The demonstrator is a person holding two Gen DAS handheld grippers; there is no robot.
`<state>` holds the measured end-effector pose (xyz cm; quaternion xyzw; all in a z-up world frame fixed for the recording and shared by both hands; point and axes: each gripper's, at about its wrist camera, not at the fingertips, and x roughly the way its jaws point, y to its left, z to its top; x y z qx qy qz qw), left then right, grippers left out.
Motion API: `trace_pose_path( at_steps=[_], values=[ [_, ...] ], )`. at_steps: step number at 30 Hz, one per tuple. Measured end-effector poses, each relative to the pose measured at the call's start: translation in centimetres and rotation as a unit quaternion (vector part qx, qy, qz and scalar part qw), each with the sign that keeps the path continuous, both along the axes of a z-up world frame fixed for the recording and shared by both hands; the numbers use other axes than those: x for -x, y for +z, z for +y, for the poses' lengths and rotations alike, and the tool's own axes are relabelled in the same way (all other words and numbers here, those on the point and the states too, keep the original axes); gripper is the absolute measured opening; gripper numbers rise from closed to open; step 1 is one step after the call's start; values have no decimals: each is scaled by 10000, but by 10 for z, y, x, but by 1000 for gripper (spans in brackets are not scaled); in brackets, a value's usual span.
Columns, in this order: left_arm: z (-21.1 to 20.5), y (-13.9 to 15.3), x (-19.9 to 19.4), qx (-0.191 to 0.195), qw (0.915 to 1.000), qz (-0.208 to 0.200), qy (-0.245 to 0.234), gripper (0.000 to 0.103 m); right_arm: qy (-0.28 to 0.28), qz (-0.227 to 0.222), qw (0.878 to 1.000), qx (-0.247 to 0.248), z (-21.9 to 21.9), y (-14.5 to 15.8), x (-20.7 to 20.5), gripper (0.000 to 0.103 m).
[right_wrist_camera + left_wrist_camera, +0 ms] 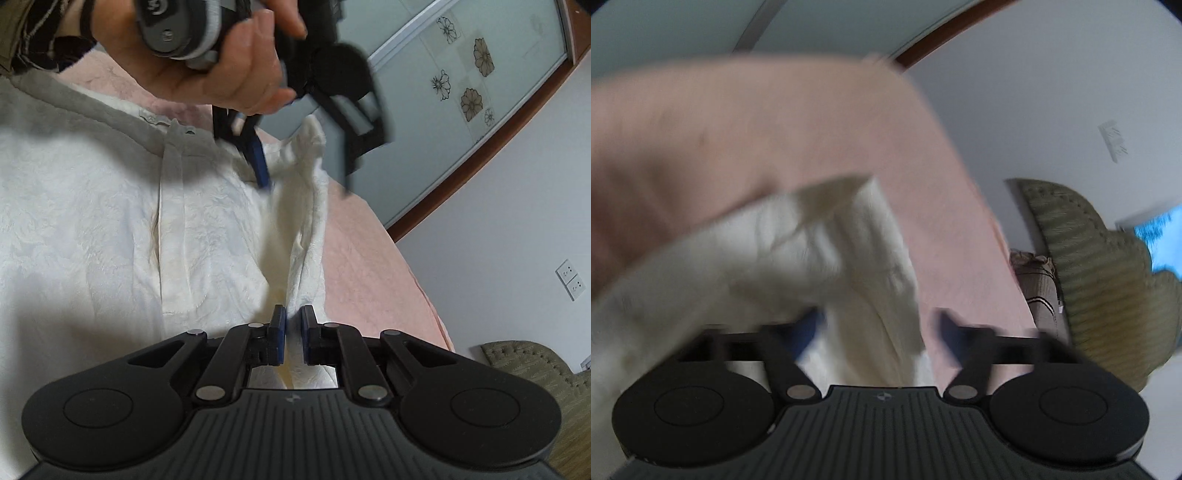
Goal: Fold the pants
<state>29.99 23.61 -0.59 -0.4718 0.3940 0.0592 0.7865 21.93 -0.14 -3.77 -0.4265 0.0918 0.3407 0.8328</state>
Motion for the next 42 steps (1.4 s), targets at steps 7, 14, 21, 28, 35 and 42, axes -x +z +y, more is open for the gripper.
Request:
trace_pose_path(
  at_steps=[7, 14, 21, 28, 35, 42],
  values=[
    [-10, 5, 41, -144, 9979, -633, 37, 5, -109, -330, 9994, -6, -8, -8, 17, 10],
    [-28, 27, 100, -713, 9891, -1276, -187, 5, -634, -588, 9962, 112, -47, -11, 28, 40],
    [-31, 30, 131, -672, 9868, -1452, -257, 5, -1274, -396, 9906, 293, -100, -10, 11, 45],
    [-36, 27, 154, -870, 9837, -1532, -366, 5, -1654, -154, 9846, 548, -119, -16, 7, 8],
    [-26, 27, 180, -801, 9825, -1623, -445, 5, -1638, -320, 9840, 629, -128, -7, 75, 5],
    [-19, 35, 225, -977, 9760, -1814, -705, 5, -1584, -15, 9868, 330, -136, 19, 157, 5]
  ],
)
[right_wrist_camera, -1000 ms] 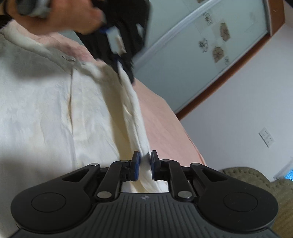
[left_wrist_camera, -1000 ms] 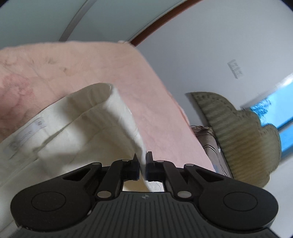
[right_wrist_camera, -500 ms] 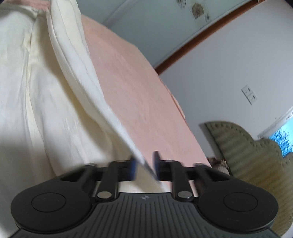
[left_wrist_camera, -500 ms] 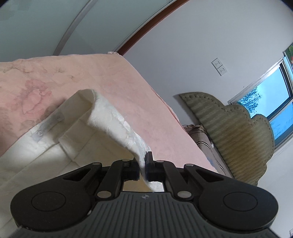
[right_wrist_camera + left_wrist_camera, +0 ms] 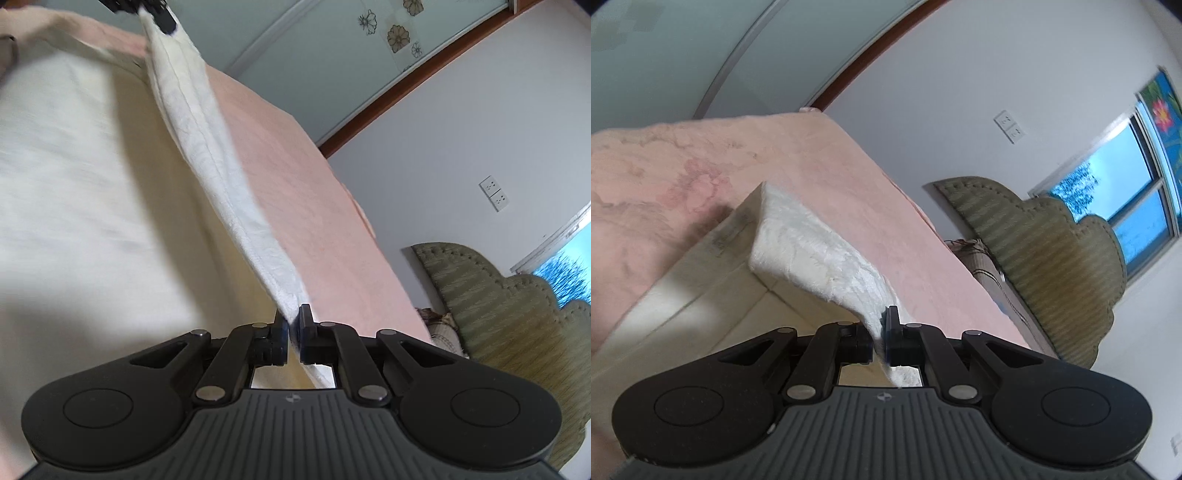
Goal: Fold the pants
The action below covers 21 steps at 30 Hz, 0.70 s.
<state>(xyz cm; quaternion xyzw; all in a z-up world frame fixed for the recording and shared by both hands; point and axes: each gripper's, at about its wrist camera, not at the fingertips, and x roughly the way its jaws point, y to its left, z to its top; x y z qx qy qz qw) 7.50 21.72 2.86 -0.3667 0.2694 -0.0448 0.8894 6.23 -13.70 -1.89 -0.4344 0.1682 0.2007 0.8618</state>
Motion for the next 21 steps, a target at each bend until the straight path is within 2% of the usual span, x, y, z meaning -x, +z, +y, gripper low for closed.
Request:
trace_pose_path(
  at_steps=[4, 11, 17, 21],
  values=[
    [-1, 3, 24, -334, 9994, -62, -55, 6, 70, 295, 9991, -285, 4, 5, 35, 5],
    [1, -4, 55, -806, 9963, 233, -168, 6, 170, 791, 9957, -441, 11, -13, 77, 5],
    [-4, -16, 71, -1262, 9904, 497, -249, 6, 203, 971, 9942, -412, 13, -26, 95, 5],
    [-4, -28, 72, -1394, 9867, 805, -235, 6, 161, 987, 9940, -442, 17, -33, 108, 5]
  ],
)
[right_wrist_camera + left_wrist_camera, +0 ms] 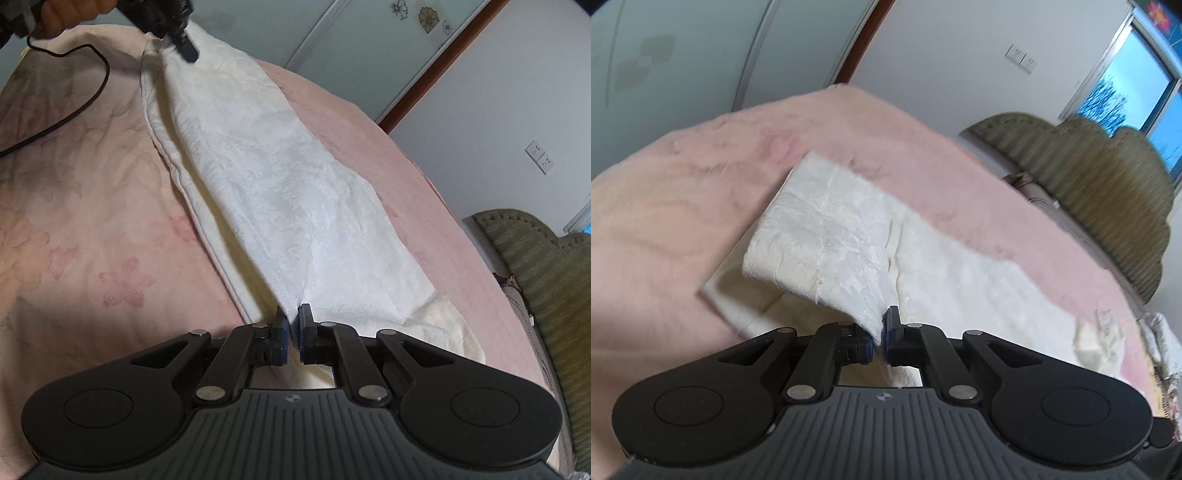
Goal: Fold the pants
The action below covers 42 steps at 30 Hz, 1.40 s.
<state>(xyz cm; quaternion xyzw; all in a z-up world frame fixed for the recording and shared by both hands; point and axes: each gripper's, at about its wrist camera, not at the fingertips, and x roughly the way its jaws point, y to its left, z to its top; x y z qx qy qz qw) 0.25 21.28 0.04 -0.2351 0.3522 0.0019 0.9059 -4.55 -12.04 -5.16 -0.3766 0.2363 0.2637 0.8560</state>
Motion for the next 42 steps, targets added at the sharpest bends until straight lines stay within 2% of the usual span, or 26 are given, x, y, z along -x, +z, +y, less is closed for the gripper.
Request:
trace_pose_path(
  at_steps=[2, 7, 11, 13, 15, 19, 22, 24, 25, 27, 28, 30, 32, 34, 37, 39, 41, 42],
  values=[
    [0, -6, 1, -75, 10000, 41, 18, 7, -40, 24, 10000, -42, 0, -1, 0, 5],
    [-9, -8, 5, -548, 9985, -31, 14, 9, -18, 3, 10000, -10, -2, -1, -6, 5],
    [-16, -13, 4, -810, 9967, -29, 49, 12, -102, 66, 9997, -212, -5, -5, -8, 5],
    [-19, -13, 4, -922, 9957, -1, 106, 23, -216, 28, 9990, -393, -7, -7, -11, 6],
    [-22, -7, 5, -1052, 9944, 26, 92, 28, -275, -51, 9986, -439, -6, -9, -9, 6],
    [-26, 6, 10, -1281, 9912, 75, 318, 34, -300, -216, 9984, -436, -7, -12, -7, 9],
    [-31, 19, 17, -1387, 9894, -33, 432, 34, -354, -414, 9980, -311, -10, -8, -1, 25],
    [-37, 30, 22, -1499, 9874, -185, 477, 34, -324, -469, 9978, -350, -21, -1, 8, 54],
    [-42, 36, 23, -1578, 9858, -287, 490, 35, -281, -395, 9978, -456, -32, 6, 12, 60],
    [-55, 44, 24, -1703, 9832, -506, 423, 38, -295, -174, 9963, -785, -56, 18, 17, 62],
    [-63, 48, 22, -1740, 9822, -621, 331, 40, -485, -97, 9938, -998, -73, 25, 17, 62],
    [-84, 49, 15, -1804, 9802, -814, 72, 51, -1062, -126, 9840, -1427, -107, 34, 13, 62],
    [-109, 46, 3, -1743, 9800, -907, -319, 52, -1837, -205, 9638, -1923, -151, 39, 4, 62],
    [-138, 43, -7, -1526, 9789, -1012, -902, 52, -2654, -226, 9295, -2552, -199, 38, -7, 62],
    [-189, 33, -18, -1537, 9665, -1146, -1707, 52, -3631, 51, 8687, -3368, -264, 29, -24, 62],
    [-219, 26, -21, -1687, 9542, -1274, -2115, 53, -4089, 309, 8440, -3458, -291, 15, -34, 62],
    [-244, 18, -23, -1818, 9413, -1357, -2500, 53, -4584, 537, 8283, -3176, -308, -2, -44, 61],
    [-254, 15, -24, -1832, 9367, -1348, -2663, 53, -4751, 509, 8253, -3008, -311, -6, -45, 61]
  ],
)
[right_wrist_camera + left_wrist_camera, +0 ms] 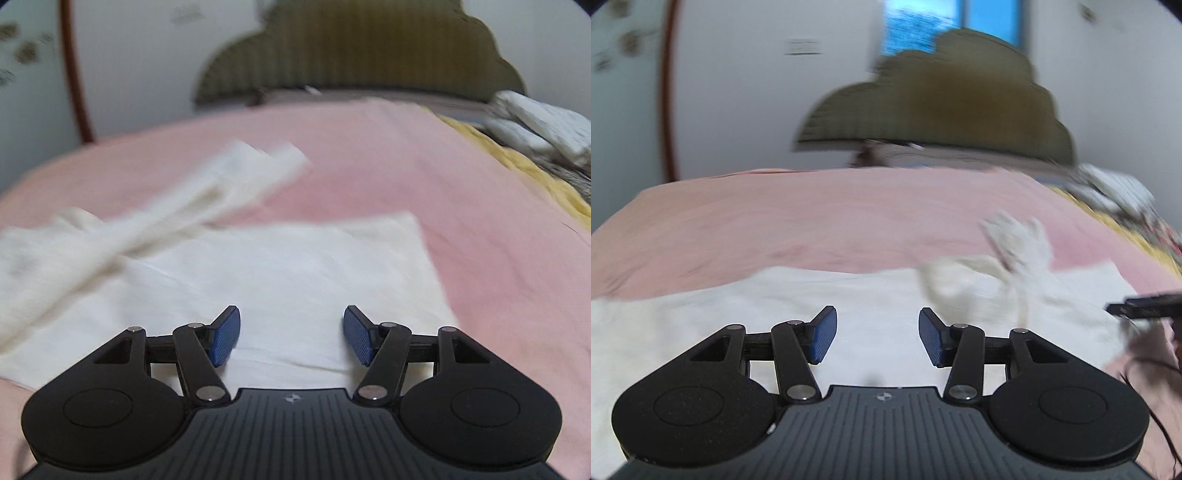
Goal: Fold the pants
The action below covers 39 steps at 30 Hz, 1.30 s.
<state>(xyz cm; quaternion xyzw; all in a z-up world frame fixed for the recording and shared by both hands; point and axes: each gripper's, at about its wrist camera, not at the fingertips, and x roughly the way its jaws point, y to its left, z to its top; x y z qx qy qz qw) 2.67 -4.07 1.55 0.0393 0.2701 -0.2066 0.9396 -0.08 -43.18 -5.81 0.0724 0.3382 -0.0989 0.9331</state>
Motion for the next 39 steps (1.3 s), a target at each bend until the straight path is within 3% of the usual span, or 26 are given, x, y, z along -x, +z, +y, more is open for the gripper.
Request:
trace_pose_path(
  at_steps=[3, 6, 10, 12, 14, 17, 19, 20, 22, 25, 30, 33, 36, 38, 39],
  values=[
    [-21, -13, -1, 71, 9976, 212, -649, 53, -169, -201, 9995, 172, 5, 6, 6, 62],
    [-44, -25, 0, 135, 9912, 406, -1257, 53, 63, -552, 9975, 429, 22, 25, -9, 62],
    [-71, -48, 5, 106, 9844, 489, -1687, 54, 666, -686, 9934, 630, 54, 47, -69, 65],
    [-79, -59, 3, 105, 9827, 613, -1742, 54, 884, -672, 9907, 786, 69, 48, -103, 75],
    [-84, -71, 5, 116, 9823, 660, -1749, 54, 919, -439, 9910, 867, 81, 40, -144, 75],
    [-85, -78, 7, 147, 9829, 555, -1748, 57, 729, 132, 9897, 1226, 91, 19, -197, 75],
    [-83, -81, 10, 192, 9824, 489, -1792, 61, 448, 454, 9795, 1909, 99, 4, -217, 80],
    [-82, -83, 12, 178, 9824, 453, -1806, 62, 327, 359, 9746, 2187, 102, 3, -216, 90],
    [-84, -83, 15, 127, 9824, 376, -1824, 63, -168, 153, 9582, 2851, 105, 5, -206, 92],
    [-86, -81, 13, 163, 9821, 395, -1835, 64, -765, -188, 9500, 3023, 83, 15, -171, 101],
    [-86, -82, 9, 221, 9821, 461, -1814, 65, -1734, -236, 9635, 2027, 8, 22, -102, 103],
    [-89, -83, 7, 147, 9827, 429, -1795, 65, -2280, -510, 9664, 1075, -34, 24, -61, 103],
    [-91, -83, 10, 63, 9832, 381, -1781, 65, -2355, -1173, 9630, -589, -62, 30, -14, 103],
    [-93, -83, 9, 16, 9835, 357, -1776, 65, -2025, -1553, 9490, -1852, -74, 24, 5, 103],
    [-94, -83, 9, -6, 9835, 349, -1773, 65, -1785, -1703, 9363, -2499, -79, 18, 9, 103]
  ],
)
